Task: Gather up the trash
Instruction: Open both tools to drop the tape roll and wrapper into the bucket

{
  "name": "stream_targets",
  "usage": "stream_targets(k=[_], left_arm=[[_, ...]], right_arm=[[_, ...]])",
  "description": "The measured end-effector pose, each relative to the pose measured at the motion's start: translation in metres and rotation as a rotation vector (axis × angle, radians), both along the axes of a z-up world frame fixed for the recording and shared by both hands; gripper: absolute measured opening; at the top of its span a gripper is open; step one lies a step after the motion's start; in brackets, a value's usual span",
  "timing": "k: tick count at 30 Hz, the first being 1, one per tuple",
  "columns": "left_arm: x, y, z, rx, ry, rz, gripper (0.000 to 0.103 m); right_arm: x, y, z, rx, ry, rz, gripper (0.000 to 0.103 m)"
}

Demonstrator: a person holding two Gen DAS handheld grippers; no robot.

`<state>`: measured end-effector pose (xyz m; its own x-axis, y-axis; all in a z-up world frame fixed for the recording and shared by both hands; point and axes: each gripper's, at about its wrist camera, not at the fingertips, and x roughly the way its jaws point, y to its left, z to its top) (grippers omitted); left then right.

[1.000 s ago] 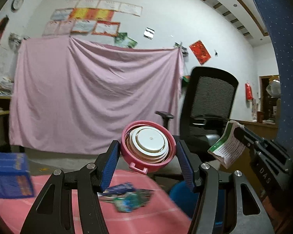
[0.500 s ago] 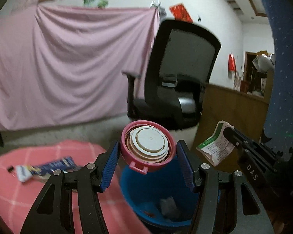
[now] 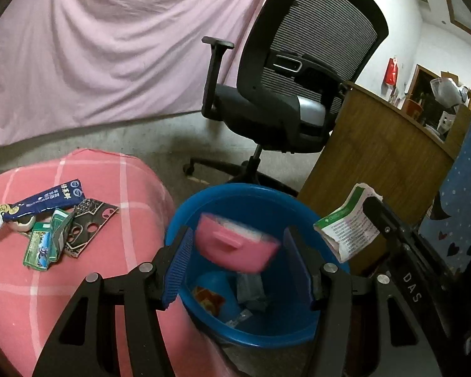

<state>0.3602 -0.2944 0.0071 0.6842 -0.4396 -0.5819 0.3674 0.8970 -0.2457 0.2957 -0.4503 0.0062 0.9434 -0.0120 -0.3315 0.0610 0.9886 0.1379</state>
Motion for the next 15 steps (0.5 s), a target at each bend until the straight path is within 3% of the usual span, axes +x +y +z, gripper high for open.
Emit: stream_targets(k=[9,10,12,15], left_arm=[[-0.009,0.014,0.004,0.006,-0.025,0.016,0.06],[-0.011,0.017,0.005,0.006,-0.031,0.02,0.061],[-0.016,0.024,0.008,0.01,-0.049,0.032,0.065],[-0.023,0.037,0.016,0.005,-0.088,0.057,0.066]], right_arm=[[0.007,0.003,-0.001,-0.004,0.041,0.011,0.01],[0.008,0.004,-0.001,-0.003,0.042,0.013,0.012],[0.007,0.005,0.001,-0.002,0.037,0.017,0.03],[0.005,0.008,0.007,-0.003,0.014,0.021,0.034]])
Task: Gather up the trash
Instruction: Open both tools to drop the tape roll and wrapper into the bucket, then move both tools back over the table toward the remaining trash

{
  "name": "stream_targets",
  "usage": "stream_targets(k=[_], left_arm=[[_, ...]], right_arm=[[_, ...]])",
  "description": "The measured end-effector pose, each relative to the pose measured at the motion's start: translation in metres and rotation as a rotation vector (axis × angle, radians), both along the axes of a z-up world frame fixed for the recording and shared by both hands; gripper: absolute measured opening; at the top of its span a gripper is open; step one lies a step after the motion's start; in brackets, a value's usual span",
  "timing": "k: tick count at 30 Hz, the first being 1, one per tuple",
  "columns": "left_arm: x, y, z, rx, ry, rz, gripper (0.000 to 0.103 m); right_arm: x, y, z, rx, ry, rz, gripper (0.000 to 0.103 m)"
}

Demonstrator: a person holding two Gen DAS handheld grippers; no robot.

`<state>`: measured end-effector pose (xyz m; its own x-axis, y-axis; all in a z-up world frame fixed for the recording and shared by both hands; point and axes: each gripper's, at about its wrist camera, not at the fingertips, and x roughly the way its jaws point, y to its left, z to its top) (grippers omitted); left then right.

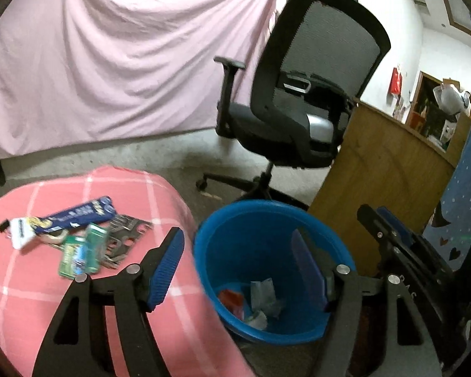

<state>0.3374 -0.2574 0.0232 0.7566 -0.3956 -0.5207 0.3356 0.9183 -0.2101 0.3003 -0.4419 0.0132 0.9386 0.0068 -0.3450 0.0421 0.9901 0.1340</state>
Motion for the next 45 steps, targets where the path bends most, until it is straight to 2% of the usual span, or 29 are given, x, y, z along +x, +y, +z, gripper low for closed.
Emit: stream_targets(k=[5,7,10,12,16,20,26,31,39,45], left_arm=[[-0.01,0.023,0.016,-0.002,-0.067,0.066,0.074],[-0.015,0.035,0.023,-0.003,-0.1,0.097,0.092],[-0.026,0.054,0.032,-0.019,-0.168,0.168,0.1],[-0.031,0.063,0.036,-0.022,-0.211,0.215,0.101],[-0.043,0.086,0.043,0.001,-0.288,0.296,0.101],[-0.056,0.108,0.045,-0.009,-0.347,0.318,0.101],[-0.076,0.136,0.045,-0.005,-0.451,0.345,0.101],[-0.085,0.158,0.041,0.019,-0.493,0.373,0.101],[-0.087,0.192,0.028,0.055,-0.485,0.404,0.101],[-0.077,0.216,0.013,0.072,-0.416,0.413,0.101]], right_arm=[[-0.006,0.007,0.015,0.012,-0.05,0.001,0.047],[-0.009,0.01,0.022,0.016,-0.075,0.003,0.048],[-0.016,0.018,0.035,0.022,-0.125,0.005,0.059],[-0.021,0.024,0.043,0.025,-0.169,0.012,0.074],[-0.025,0.038,0.053,0.015,-0.234,0.026,0.082],[-0.03,0.048,0.058,0.032,-0.307,0.039,0.103],[-0.04,0.065,0.065,0.043,-0.409,0.117,0.103],[-0.041,0.086,0.07,0.005,-0.449,0.173,0.103],[-0.031,0.127,0.068,-0.052,-0.439,0.239,0.103],[-0.016,0.153,0.059,-0.09,-0.372,0.27,0.103]])
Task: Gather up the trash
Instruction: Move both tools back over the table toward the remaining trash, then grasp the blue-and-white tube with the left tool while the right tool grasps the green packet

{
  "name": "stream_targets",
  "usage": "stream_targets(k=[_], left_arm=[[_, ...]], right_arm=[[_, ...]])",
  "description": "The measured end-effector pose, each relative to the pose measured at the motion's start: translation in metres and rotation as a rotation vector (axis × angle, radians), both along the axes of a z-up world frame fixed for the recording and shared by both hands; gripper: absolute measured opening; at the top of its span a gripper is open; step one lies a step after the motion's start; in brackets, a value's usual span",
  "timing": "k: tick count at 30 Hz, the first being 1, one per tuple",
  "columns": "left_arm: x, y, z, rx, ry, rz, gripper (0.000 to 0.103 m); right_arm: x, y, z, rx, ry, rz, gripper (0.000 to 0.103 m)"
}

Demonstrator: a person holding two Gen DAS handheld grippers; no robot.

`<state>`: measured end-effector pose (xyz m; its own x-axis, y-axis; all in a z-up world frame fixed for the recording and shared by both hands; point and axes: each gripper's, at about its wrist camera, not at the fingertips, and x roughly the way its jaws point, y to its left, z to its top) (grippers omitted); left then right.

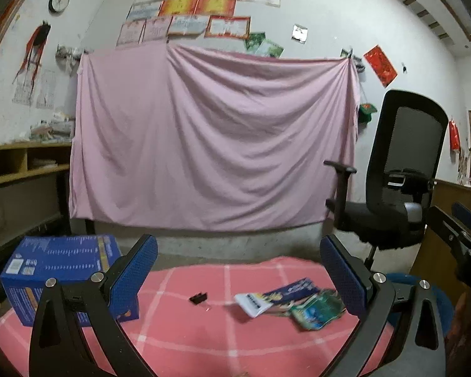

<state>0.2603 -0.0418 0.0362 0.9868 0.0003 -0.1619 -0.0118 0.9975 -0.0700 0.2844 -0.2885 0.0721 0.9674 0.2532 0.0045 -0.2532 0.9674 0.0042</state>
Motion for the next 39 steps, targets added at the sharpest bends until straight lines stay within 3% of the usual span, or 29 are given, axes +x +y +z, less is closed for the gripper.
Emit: stream_targets(k=[5,12,15,23,29,35,39], left_arm=[[0.018,0.012,-0.015,-0.004,0.117,-0.021,0.101],[0.055,0.009,-0.035,0.022,0.291,-0.043,0.101],[0.069,0.007,-0.037,-0.001,0.341,-0.087,0.098],[0.115,0.013,-0.055,-0.142,0.544,-0.195,0.063],[0.135,0.02,-0.066,-0.284,0.64,-0.28,0.052],[0.149,0.033,-0.065,-0.379,0.68,-0.287,0.031],[0.152,0.039,-0.064,-0.413,0.688,-0.295,0.016]], right_arm=[[0.024,0.017,-0.013,-0.054,0.129,-0.03,0.103],[0.058,0.021,-0.033,-0.042,0.326,-0.029,0.103],[0.068,0.021,-0.039,-0.032,0.389,-0.016,0.09],[0.086,0.034,-0.058,-0.088,0.557,0.052,0.051],[0.1,0.051,-0.076,-0.134,0.708,0.142,0.045],[0.115,0.063,-0.091,-0.14,0.822,0.185,0.043],[0.121,0.068,-0.097,-0.128,0.868,0.202,0.028]])
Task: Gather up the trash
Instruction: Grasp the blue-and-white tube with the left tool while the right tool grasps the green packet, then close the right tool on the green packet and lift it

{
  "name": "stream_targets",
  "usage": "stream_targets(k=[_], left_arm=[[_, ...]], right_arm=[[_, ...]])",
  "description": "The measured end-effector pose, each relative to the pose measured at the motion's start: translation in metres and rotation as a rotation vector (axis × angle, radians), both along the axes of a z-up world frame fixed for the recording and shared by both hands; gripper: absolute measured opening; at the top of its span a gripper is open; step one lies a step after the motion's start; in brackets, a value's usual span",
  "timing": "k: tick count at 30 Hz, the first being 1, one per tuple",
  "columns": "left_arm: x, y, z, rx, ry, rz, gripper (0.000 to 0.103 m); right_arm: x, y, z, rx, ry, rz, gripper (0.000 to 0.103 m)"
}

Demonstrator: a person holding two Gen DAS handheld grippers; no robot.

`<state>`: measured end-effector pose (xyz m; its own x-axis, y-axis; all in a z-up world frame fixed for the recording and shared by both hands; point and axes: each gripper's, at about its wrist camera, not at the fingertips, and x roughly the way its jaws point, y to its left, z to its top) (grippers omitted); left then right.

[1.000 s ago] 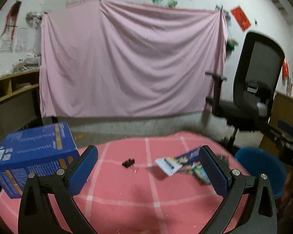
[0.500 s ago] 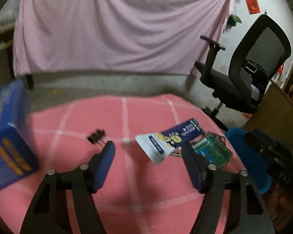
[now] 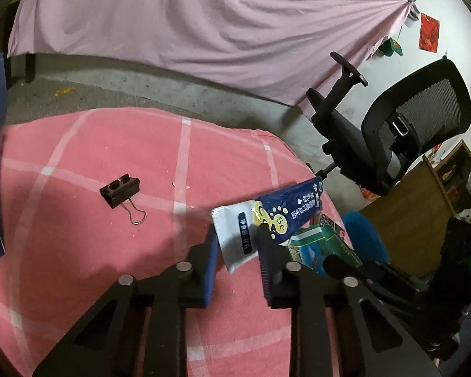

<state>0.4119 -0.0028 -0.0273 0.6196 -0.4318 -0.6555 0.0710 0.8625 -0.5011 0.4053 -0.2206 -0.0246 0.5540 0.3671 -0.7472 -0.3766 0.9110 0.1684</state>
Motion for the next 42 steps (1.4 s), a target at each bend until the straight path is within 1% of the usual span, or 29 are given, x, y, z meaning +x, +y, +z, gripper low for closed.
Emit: stream_targets(k=[1,2,4,7,8,11,14,16,18,22,25,28,29,30,32,35,37,38,42], left_arm=[[0.0,0.002,0.001,-0.008,-0.003,-0.001,0.012],[0.0,0.002,0.002,-0.012,-0.005,-0.004,0.01],[-0.003,0.002,0.004,-0.018,-0.012,-0.012,0.004],[-0.008,0.0,0.009,-0.01,-0.037,-0.025,0.003],[-0.011,-0.001,0.01,-0.003,-0.045,-0.026,0.003],[-0.022,-0.006,0.014,0.02,-0.082,-0.03,0.003],[-0.038,-0.013,0.022,0.073,-0.143,-0.017,0.002],[-0.05,-0.015,0.025,0.103,-0.181,0.001,0.002],[-0.064,-0.015,0.026,0.106,-0.205,0.044,0.002],[-0.082,-0.016,0.023,0.114,-0.213,0.11,0.002],[-0.092,-0.017,0.025,0.157,-0.216,0.152,0.002],[-0.106,-0.015,0.025,0.195,-0.226,0.193,0.002],[-0.109,-0.013,0.024,0.203,-0.229,0.201,0.002],[-0.113,-0.012,0.024,0.209,-0.23,0.208,0.002],[-0.118,-0.008,0.022,0.213,-0.225,0.227,0.002],[-0.123,0.003,0.019,0.169,-0.217,0.263,0.002],[-0.123,0.008,0.018,0.146,-0.209,0.278,0.002],[-0.121,0.009,0.016,0.139,-0.199,0.276,0.002],[-0.116,0.02,0.01,0.106,-0.147,0.272,0.002]], right_arm=[[-0.001,0.002,0.0,-0.008,-0.005,0.003,0.026],[-0.002,0.003,0.001,-0.013,-0.009,0.012,0.022],[-0.005,0.006,0.003,-0.026,-0.019,0.021,0.02],[-0.008,0.006,0.005,-0.027,-0.038,0.027,0.015],[-0.01,0.006,0.007,-0.026,-0.048,0.025,0.007],[-0.014,0.004,0.008,-0.014,-0.058,0.034,0.005],[-0.02,0.006,0.012,-0.01,-0.081,0.047,0.004],[-0.026,0.006,0.015,-0.006,-0.106,0.056,0.003],[-0.032,0.006,0.019,0.006,-0.127,0.069,0.003],[-0.042,0.007,0.023,0.017,-0.146,0.087,0.003],[-0.042,0.007,0.022,0.035,-0.137,0.109,0.003],[-0.036,0.011,0.019,0.028,-0.108,0.103,0.008],[-0.033,0.013,0.017,0.028,-0.092,0.105,0.015],[-0.031,0.013,0.015,0.032,-0.084,0.102,0.029],[-0.026,0.015,0.013,0.05,-0.066,0.096,0.042],[-0.018,0.019,0.011,0.087,-0.035,0.101,0.043],[-0.015,0.023,0.008,0.099,-0.011,0.11,0.045],[-0.014,0.025,0.006,0.099,0.003,0.114,0.047],[-0.009,0.039,-0.003,0.088,0.068,0.142,0.048]])
